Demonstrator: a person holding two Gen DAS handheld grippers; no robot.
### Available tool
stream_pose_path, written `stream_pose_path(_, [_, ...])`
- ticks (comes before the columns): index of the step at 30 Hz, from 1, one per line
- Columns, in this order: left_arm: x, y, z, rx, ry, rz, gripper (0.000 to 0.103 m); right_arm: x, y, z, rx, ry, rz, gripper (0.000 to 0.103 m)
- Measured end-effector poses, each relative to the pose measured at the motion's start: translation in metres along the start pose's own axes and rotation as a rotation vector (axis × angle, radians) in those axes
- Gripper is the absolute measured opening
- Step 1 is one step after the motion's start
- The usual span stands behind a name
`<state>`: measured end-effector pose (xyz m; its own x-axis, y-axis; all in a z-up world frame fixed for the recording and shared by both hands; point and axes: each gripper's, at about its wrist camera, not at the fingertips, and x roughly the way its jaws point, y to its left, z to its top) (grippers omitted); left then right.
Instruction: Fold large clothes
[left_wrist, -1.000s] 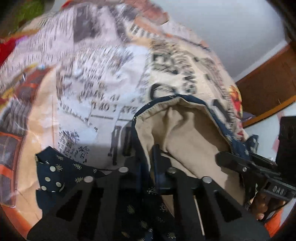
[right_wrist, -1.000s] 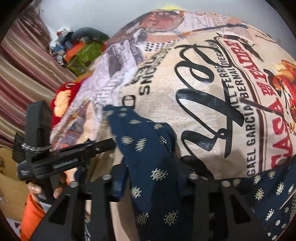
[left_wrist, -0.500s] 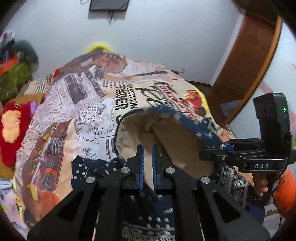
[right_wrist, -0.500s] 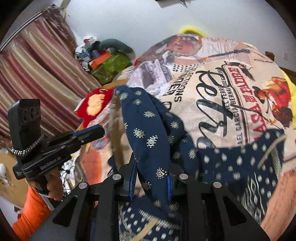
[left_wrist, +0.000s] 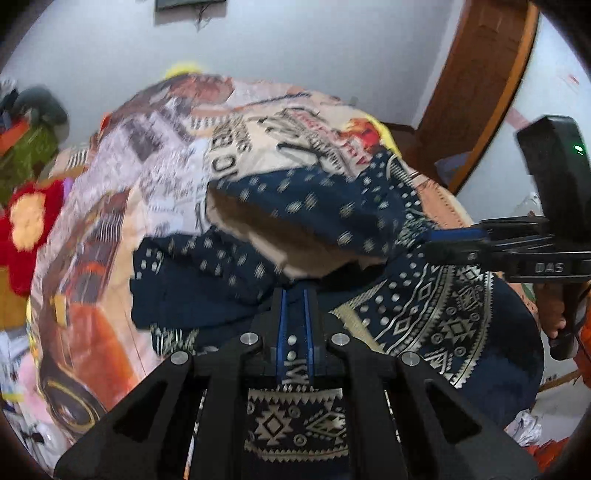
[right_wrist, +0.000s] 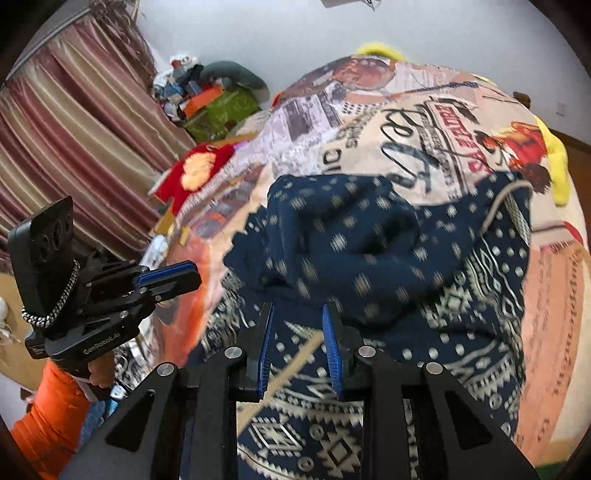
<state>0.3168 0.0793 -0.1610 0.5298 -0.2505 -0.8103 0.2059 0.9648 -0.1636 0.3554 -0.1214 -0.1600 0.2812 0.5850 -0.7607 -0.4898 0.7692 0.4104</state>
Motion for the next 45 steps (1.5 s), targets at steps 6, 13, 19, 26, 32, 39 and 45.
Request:
stream_pose_path(6, [0.007, 0.033, 0.008, -0.091, 0.007, 0.053, 0.032, -0.003, -0.008, 0.002, 0.036, 0.027, -0.061, 0.024])
stream_pose_path(13, [0.047, 0.082, 0.025, -0.231, 0.036, 0.033, 0.050, 0.002, -0.014, 0.025, 0.063, -0.033, -0.078, 0.088])
stream_pose_path(19, [0.103, 0.110, 0.043, -0.351, 0.092, -0.046, 0.050, 0.030, -0.015, 0.055, 0.077, -0.012, -0.050, 0.088])
stream_pose_path(26, [0.151, 0.118, 0.068, -0.383, 0.122, -0.121, 0.050, 0.084, -0.004, 0.076, 0.046, 0.059, -0.039, 0.088])
stream_pose_path(32, [0.183, 0.122, 0.084, -0.408, 0.140, -0.166, 0.047, 0.116, -0.017, 0.087, 0.043, 0.095, -0.064, 0.088])
stream_pose_path(39, [0.159, 0.100, 0.095, -0.326, 0.057, -0.138, 0.006, 0.125, -0.042, 0.090, 0.091, 0.121, -0.036, 0.088])
stream_pose_path(45, [0.084, 0.053, 0.096, -0.163, -0.052, -0.155, 0.006, 0.105, -0.043, 0.085, 0.093, 0.093, -0.023, 0.083])
